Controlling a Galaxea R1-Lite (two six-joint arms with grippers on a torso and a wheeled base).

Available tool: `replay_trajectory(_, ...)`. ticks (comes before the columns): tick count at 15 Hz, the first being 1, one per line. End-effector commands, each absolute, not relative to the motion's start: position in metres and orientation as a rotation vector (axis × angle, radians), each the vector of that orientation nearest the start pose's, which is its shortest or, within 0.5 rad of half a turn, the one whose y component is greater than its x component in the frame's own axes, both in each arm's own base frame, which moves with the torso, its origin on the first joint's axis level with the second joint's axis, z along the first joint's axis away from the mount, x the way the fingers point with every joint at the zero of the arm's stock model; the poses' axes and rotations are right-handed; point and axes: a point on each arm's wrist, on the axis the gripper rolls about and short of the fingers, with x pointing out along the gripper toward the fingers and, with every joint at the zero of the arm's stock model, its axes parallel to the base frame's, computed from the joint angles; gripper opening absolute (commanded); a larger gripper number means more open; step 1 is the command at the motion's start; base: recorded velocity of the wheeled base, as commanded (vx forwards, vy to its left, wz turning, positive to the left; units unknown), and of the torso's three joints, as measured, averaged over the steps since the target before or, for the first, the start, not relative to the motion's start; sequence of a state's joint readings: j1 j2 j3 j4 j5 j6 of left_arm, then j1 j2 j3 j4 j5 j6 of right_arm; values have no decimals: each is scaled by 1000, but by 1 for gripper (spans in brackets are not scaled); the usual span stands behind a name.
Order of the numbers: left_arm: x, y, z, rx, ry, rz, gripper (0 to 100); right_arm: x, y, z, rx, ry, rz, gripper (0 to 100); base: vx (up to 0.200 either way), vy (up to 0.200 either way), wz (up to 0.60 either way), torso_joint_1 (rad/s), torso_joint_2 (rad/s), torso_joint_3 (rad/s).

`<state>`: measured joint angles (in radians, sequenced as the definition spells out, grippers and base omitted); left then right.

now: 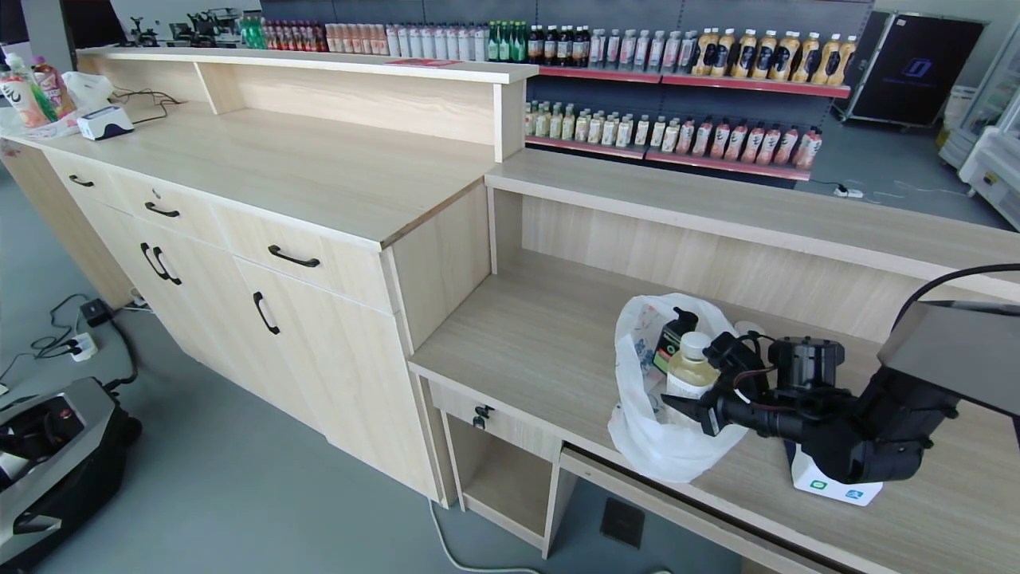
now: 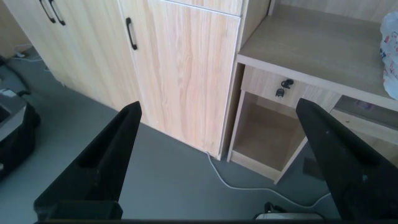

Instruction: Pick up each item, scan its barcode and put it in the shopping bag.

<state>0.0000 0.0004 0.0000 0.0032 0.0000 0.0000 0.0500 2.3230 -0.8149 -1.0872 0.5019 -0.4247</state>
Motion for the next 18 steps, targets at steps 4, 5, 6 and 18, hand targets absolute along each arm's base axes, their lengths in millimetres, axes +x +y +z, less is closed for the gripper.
replay_trajectory(4,-23,0,75,0,3,0,100,380,29,5,-316,298,639,0,0,0,0,0,0,0)
replay_trajectory(5,-23,0,75,0,3,0,100,379,29,5,-320,299,640,0,0,0,0,0,0,0)
replay_trajectory(6,-23,0,75,0,3,0,100,379,28,4,-322,302,638,0,0,0,0,0,0,0)
replay_trajectory(18,-23,0,75,2,3,0,100,376,20,8,-302,315,637,100,0,0,0,0,0,0)
